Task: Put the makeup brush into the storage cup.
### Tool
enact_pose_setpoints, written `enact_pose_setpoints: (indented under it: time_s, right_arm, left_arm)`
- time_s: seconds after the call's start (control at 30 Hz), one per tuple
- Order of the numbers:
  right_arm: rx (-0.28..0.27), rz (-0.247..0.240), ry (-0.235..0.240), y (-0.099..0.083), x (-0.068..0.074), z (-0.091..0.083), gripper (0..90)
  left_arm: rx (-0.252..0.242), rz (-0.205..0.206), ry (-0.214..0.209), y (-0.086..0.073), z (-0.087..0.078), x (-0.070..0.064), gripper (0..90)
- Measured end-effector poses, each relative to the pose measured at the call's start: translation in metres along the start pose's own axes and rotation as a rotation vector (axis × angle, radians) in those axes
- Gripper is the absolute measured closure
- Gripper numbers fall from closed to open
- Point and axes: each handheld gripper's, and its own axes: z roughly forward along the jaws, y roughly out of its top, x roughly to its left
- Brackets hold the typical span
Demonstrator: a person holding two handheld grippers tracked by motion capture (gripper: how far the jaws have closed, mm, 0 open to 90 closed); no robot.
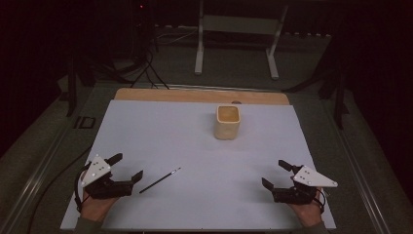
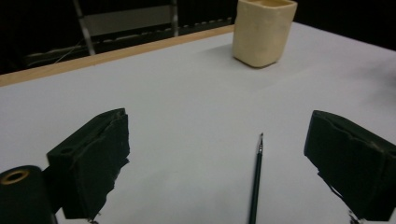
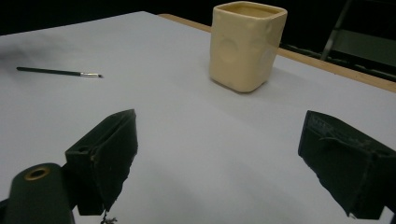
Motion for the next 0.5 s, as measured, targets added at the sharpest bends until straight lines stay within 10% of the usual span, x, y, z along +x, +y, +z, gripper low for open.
enact_pose_setpoints:
  time_s: [0.5]
  right_arm:
    - [-0.006,0.001,-0.006,0.000,0.000,-0.001,11.7]
  left_arm:
    - [0.061,0.029,-0.033,0.019,0.011,-0.002,9.7]
